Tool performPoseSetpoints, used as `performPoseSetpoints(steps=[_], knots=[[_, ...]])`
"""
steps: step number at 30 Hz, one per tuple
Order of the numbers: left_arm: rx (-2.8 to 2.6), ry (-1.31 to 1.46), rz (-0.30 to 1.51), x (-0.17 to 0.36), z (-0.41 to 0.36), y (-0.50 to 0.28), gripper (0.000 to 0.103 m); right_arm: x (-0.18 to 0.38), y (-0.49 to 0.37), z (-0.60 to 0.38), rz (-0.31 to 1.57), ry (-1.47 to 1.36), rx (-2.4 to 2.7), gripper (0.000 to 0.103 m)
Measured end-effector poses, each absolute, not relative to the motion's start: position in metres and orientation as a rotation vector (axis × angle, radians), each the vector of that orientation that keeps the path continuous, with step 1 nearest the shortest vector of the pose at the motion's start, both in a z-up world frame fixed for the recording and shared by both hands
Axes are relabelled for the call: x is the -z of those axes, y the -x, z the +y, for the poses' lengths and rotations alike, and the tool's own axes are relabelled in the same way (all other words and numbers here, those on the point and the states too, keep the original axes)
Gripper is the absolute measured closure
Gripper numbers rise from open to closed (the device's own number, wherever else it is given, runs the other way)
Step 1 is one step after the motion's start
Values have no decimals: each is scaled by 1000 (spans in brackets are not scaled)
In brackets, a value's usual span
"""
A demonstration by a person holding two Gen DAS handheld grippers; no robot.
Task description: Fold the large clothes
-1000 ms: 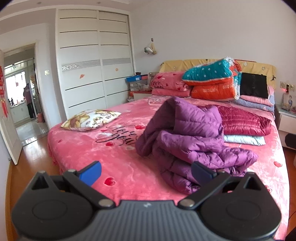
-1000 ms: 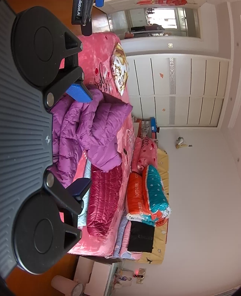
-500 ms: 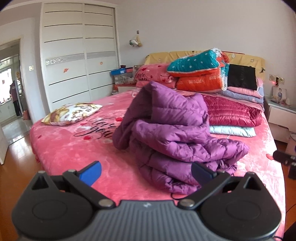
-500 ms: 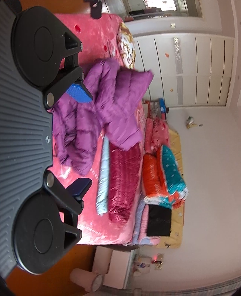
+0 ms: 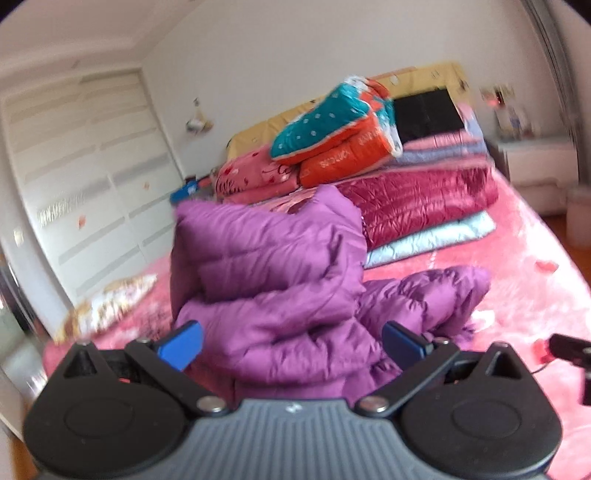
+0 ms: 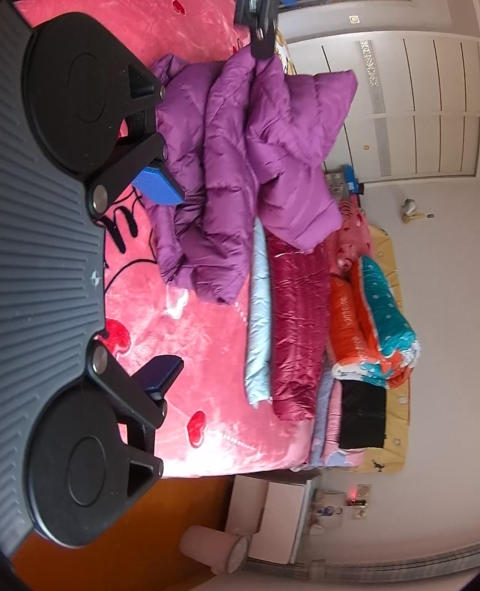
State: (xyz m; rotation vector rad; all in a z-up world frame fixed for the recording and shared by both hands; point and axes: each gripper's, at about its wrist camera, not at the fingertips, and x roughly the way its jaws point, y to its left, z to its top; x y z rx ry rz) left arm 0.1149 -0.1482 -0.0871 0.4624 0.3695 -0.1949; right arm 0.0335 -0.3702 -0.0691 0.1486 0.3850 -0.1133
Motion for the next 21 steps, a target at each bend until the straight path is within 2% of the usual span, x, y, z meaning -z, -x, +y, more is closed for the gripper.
performPoseSetpoints(steps=[11, 14, 16, 21], knots=[[81, -710, 407, 134, -197, -192, 1, 82, -63, -406, 402, -217, 71, 0], [61, -738, 409, 139, -200, -204, 9, 87, -71, -414, 416, -242, 67, 0], [55, -713, 414, 137, -197, -208, 19, 90, -70, -410, 428, -246, 67, 0], [38, -469, 409, 110, -170, -213, 36, 94, -68, -407, 442, -254, 68, 0]])
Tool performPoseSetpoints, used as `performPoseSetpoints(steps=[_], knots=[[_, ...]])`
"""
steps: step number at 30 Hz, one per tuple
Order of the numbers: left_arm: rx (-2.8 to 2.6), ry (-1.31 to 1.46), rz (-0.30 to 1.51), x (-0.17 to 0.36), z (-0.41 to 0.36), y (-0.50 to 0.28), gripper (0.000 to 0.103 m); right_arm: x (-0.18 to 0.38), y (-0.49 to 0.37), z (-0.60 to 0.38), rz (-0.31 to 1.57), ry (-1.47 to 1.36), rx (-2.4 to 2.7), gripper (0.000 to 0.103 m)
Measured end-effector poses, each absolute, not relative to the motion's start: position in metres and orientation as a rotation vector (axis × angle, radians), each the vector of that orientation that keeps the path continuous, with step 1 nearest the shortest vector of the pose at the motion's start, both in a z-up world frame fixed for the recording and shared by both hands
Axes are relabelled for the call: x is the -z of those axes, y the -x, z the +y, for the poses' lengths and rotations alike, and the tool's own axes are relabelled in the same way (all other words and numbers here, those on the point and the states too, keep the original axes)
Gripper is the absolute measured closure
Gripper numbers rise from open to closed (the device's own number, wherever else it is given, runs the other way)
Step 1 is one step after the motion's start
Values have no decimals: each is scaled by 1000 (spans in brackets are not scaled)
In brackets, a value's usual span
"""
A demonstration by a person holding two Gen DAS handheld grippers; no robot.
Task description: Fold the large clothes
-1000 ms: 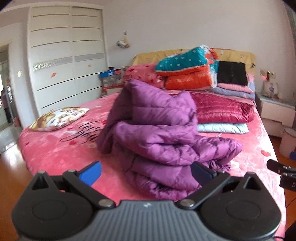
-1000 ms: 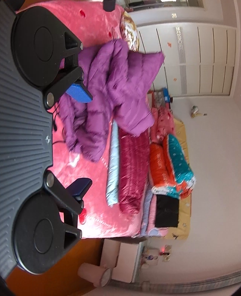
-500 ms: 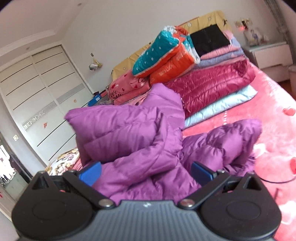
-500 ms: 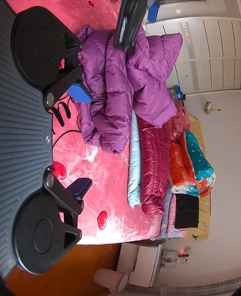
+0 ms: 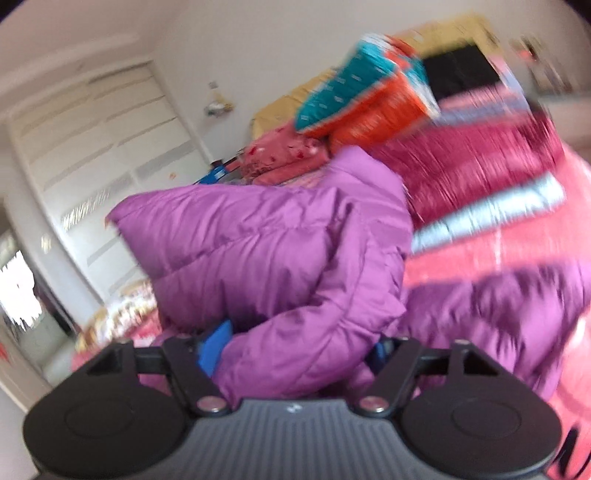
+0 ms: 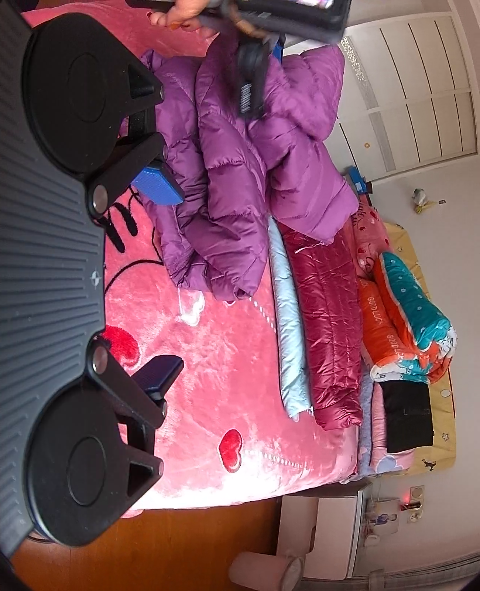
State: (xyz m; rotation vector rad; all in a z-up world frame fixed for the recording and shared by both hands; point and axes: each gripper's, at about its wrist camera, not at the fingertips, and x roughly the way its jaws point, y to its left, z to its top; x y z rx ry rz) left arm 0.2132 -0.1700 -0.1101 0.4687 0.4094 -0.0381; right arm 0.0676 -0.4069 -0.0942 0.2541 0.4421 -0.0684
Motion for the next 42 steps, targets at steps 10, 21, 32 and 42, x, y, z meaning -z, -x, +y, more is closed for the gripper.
performPoseSetpoints(steps=[10, 21, 32, 42], knots=[[-140, -63, 357, 59, -71, -221, 52, 112, -74, -403, 502, -253, 63, 0], [-396, 176, 503, 105, 53, -232, 51, 140, -96, -393, 533, -217, 19, 0], [-405, 201, 600, 140, 95, -216, 46, 164, -143, -376, 568, -235, -126, 0], [-149, 217, 567, 117, 84, -160, 26, 192, -189, -403, 620, -281, -33, 0]])
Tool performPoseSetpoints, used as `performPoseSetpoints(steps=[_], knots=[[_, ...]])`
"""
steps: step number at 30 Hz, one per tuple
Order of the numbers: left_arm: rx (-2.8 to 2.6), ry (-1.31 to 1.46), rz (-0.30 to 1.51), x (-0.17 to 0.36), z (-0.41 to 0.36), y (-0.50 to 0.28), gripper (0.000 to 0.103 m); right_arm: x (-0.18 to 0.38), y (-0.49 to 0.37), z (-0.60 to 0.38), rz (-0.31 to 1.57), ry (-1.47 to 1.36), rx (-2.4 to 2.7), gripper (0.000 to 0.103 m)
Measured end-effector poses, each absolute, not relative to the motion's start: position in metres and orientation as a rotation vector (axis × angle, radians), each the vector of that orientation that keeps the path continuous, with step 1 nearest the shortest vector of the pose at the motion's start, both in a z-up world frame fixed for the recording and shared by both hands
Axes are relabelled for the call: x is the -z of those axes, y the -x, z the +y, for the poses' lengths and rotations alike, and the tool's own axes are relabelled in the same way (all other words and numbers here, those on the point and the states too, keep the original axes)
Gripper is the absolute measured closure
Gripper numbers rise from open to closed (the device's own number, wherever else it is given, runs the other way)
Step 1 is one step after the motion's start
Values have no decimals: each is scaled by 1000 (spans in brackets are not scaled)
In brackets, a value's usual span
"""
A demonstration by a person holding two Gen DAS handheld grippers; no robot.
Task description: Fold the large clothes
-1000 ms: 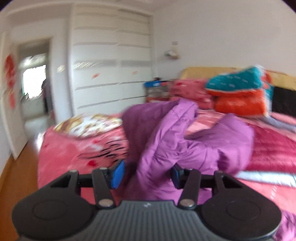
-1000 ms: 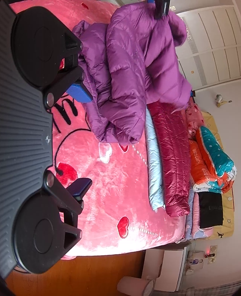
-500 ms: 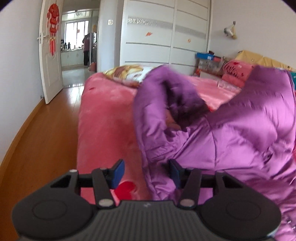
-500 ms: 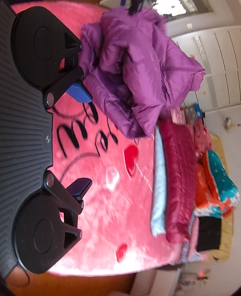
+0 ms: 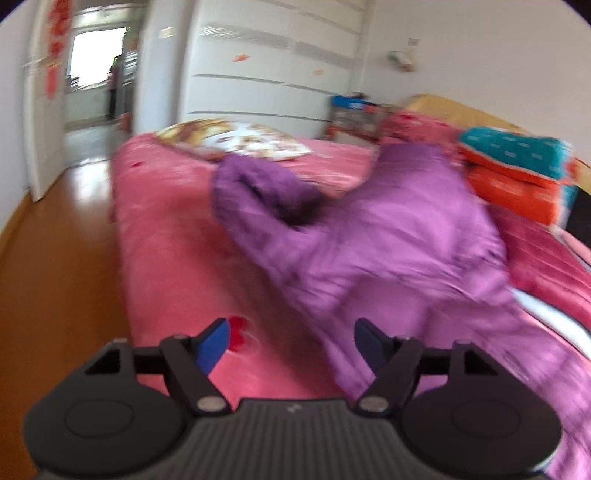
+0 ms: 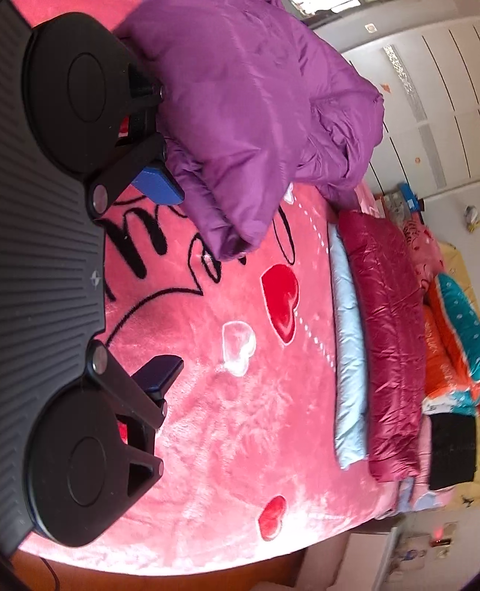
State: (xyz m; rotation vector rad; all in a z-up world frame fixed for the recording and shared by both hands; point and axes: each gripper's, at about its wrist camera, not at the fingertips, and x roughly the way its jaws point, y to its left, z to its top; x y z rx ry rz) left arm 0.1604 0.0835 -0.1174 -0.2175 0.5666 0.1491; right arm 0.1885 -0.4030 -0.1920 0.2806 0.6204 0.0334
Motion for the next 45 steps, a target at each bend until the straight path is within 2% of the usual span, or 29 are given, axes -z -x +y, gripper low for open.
performPoseSetpoints(steps=[12, 20, 30, 37, 41, 42, 44, 45], knots=[[291, -225, 464, 102, -77, -84, 4, 150, -205, -401, 505, -576, -248, 0], [240, -412, 443, 113, -149, -111, 4, 145, -237, -392, 479, -586, -394, 0], [47, -258, 413, 107, -123, -156, 8, 174, -235, -396, 545, -700, -450, 0], [-42, -190, 399, 103, -91, -179, 0, 194, -235, -359, 642, -616, -465, 0], [-36, -112, 426, 111, -74, -189, 0, 198, -243, -332, 635, -591, -467, 0], [-34, -97, 431, 113, -71, -190, 0, 200, -245, -326, 627, -591, -444, 1], [-21, -76, 435, 114, -68, -192, 2, 206, -249, -322, 643, -640, -431, 31], [-8, -76, 431, 114, -68, -192, 6, 209, -251, -322, 656, -683, -430, 42]])
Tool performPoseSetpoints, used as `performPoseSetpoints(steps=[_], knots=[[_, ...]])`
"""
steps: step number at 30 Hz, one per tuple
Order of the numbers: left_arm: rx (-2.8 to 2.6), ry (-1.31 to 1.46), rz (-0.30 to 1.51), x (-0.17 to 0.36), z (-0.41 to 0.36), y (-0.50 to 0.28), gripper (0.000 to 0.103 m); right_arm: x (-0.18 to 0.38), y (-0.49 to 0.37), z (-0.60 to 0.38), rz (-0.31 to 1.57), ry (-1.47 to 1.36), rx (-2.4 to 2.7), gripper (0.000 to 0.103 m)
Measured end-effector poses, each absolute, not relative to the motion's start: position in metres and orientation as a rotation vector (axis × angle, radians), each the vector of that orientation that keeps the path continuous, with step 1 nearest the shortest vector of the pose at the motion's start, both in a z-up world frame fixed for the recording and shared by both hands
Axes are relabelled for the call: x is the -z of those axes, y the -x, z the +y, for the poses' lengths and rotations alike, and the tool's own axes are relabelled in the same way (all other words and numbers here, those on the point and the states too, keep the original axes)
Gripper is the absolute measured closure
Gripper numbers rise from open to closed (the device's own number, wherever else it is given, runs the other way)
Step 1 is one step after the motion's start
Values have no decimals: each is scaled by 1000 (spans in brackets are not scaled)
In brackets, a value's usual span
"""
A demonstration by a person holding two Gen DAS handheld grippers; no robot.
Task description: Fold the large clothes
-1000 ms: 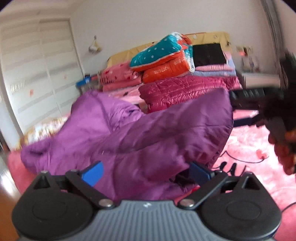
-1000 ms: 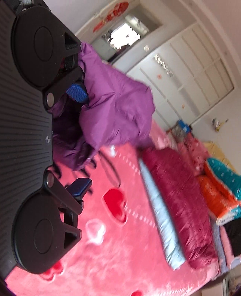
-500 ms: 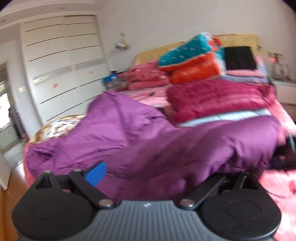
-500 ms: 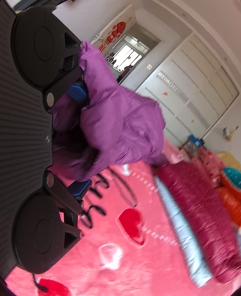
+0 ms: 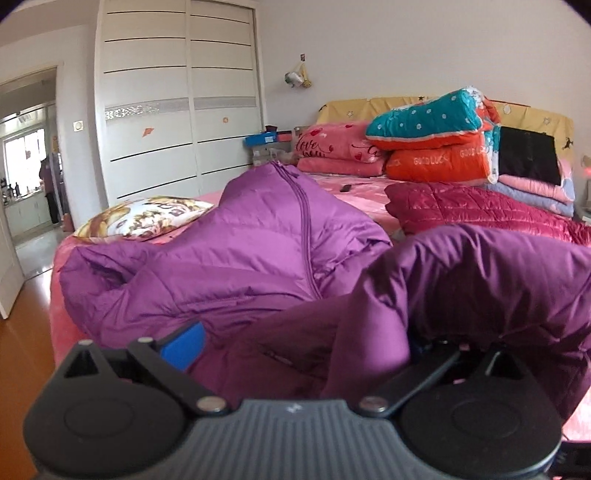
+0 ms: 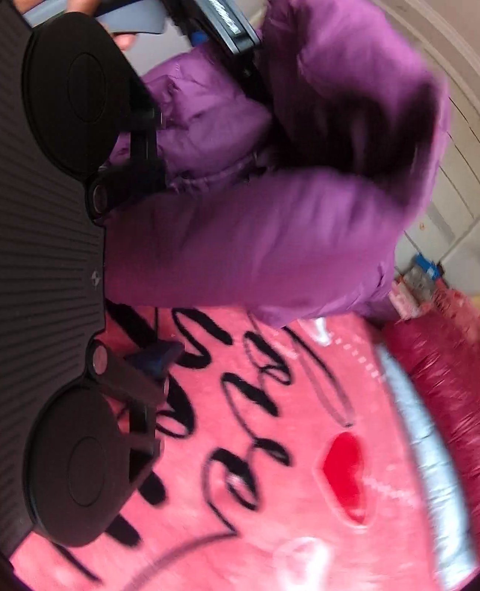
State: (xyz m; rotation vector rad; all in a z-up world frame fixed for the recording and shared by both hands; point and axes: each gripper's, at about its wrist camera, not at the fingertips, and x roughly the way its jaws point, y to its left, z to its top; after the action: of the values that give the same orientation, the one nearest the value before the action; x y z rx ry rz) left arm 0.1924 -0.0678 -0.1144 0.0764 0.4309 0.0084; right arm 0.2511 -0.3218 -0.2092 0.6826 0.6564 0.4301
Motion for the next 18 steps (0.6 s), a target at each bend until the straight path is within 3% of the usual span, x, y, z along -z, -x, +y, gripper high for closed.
performPoseSetpoints(steps=[1, 5, 7, 9, 18], knots=[[3, -79, 428, 115, -68, -193, 10, 212, -252, -322, 663, -719, -433, 66], [45, -98, 414, 111, -75, -189, 30, 205, -243, -325, 650, -803, -443, 85], [66, -93, 406, 106, -76, -185, 46, 191, -233, -330, 623, -797, -429, 89], [81, -81, 396, 99, -76, -179, 53, 172, -219, -334, 584, -782, -389, 91], [151, -31, 393, 73, -58, -143, 59, 97, -143, -387, 379, -669, -126, 96]])
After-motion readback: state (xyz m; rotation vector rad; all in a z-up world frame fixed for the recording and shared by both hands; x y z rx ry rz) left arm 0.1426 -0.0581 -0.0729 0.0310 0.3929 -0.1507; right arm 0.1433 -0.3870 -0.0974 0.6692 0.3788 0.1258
